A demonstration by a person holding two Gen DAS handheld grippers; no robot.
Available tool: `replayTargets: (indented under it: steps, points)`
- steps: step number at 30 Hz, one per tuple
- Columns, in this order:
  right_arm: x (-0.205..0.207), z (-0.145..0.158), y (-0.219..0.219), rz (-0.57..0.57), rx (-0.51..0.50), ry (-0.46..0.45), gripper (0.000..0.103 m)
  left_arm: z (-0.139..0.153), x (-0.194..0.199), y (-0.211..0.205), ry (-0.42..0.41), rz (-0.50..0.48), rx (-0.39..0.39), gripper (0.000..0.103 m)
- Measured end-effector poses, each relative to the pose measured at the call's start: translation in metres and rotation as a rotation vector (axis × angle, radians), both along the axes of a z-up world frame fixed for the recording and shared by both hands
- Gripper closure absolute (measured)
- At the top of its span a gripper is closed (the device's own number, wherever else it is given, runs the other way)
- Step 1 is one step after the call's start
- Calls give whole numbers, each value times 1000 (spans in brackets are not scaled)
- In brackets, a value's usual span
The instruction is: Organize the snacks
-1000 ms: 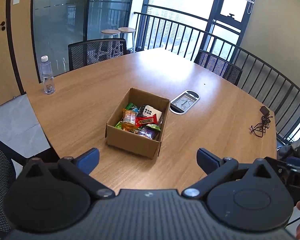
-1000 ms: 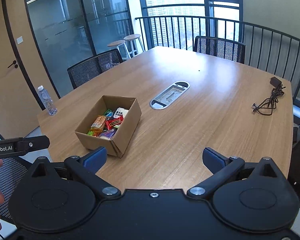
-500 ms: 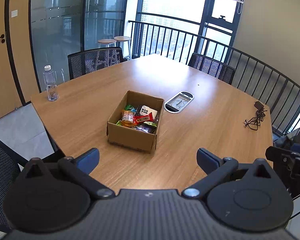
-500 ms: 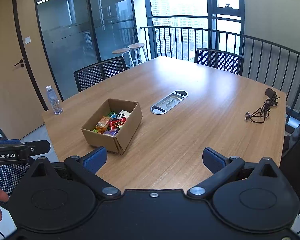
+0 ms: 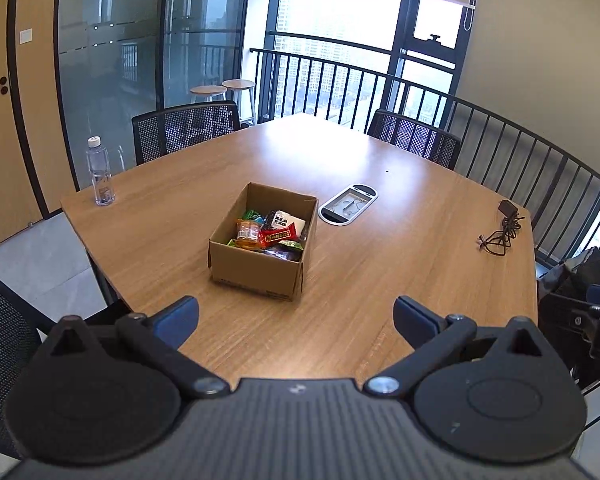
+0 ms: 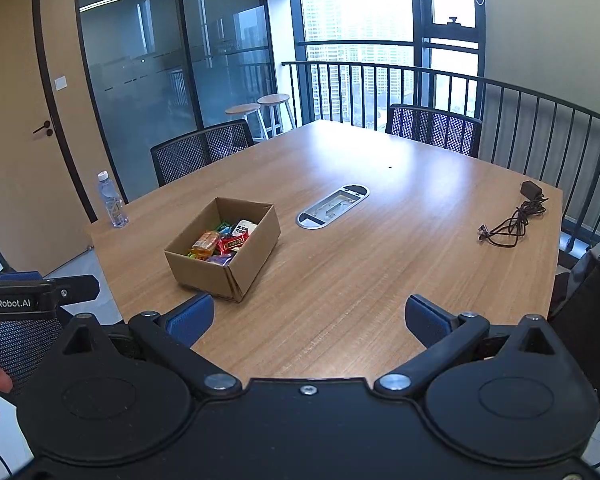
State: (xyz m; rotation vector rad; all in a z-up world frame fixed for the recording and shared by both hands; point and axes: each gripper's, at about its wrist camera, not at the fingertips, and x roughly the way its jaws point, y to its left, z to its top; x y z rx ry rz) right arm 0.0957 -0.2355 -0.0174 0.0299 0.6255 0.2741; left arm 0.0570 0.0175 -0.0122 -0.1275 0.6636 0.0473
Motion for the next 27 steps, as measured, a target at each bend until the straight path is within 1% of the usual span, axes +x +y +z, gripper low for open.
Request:
replayTargets:
  steps: [15, 27]
  points:
    - [-7, -8, -6, -1, -3, 4, 0, -5, -5, -6, 9, -6, 5, 0]
    - [-5, -11, -9, -2, -3, 13, 0, -7, -6, -11, 11, -15, 2, 0]
